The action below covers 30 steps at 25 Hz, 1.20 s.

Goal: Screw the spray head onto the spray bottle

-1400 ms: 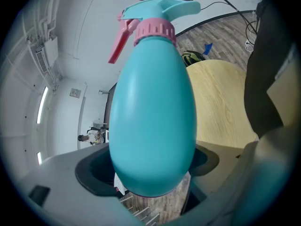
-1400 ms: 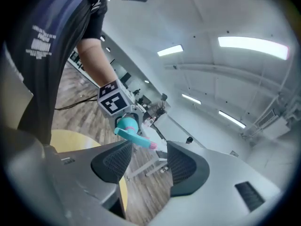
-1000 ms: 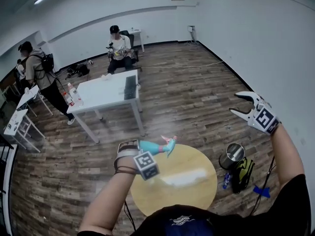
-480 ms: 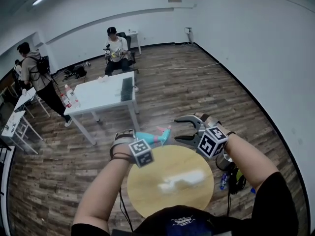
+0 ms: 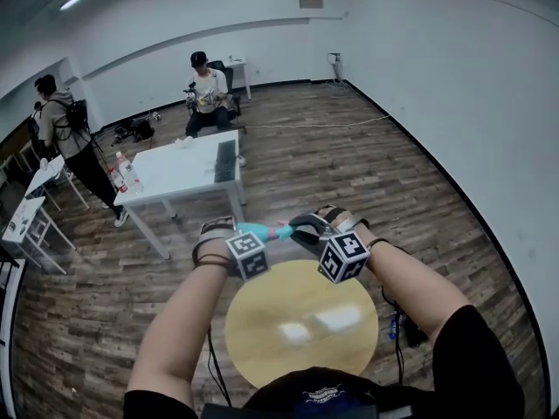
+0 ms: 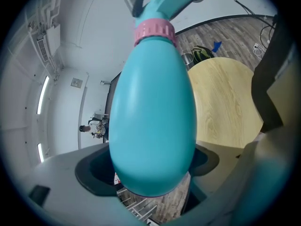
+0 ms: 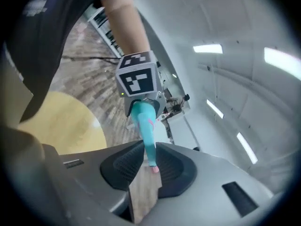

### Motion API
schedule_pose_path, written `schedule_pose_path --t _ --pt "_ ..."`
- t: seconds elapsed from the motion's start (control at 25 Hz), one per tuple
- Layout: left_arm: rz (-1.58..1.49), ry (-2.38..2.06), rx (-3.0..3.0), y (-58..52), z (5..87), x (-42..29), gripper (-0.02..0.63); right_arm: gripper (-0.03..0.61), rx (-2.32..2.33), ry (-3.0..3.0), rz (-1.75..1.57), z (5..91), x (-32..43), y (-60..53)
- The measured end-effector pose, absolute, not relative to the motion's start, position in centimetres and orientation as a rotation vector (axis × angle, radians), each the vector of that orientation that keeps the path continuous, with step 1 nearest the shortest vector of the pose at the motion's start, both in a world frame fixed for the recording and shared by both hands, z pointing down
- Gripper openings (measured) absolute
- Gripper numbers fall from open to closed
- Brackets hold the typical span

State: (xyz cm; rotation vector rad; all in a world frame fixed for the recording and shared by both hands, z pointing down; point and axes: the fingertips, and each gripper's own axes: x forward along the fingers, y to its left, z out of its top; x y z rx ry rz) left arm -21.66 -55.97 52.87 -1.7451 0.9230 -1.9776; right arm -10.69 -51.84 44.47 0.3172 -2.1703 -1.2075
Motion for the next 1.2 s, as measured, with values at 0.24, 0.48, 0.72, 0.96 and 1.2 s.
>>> schedule_pose_path --t 0.24,0.48,0.72,0.96,1.2 --pt "-1.993 1.009 -1.442 -57.2 51.0 -23.4 0.456 0.084 0.214 -2.589 0.144 46.0 -11.0 -52.2" --pt "-1.984 1.055 -1.351 -56.5 49.4 -23.8 0.456 0.084 0.100 -2.632 1.115 44.8 -11.3 -51.9" --pt "-1.920 1.043 -1.517 -57.7 51.8 -24.2 0.456 0.403 0.109 -2.789 0.312 42.2 -11.9 -49.8" --pt "-1.941 0.977 -1.601 -57.4 52.6 -24.2 0.456 0.396 0.248 -2.221 -1.076 45.2 -9.8 -51.4" --pt "-1.930 0.931 -1.639 -56.8 53.1 -23.3 0.456 0.376 0.166 -1.832 -1.588 47.0 -11.9 -50.0"
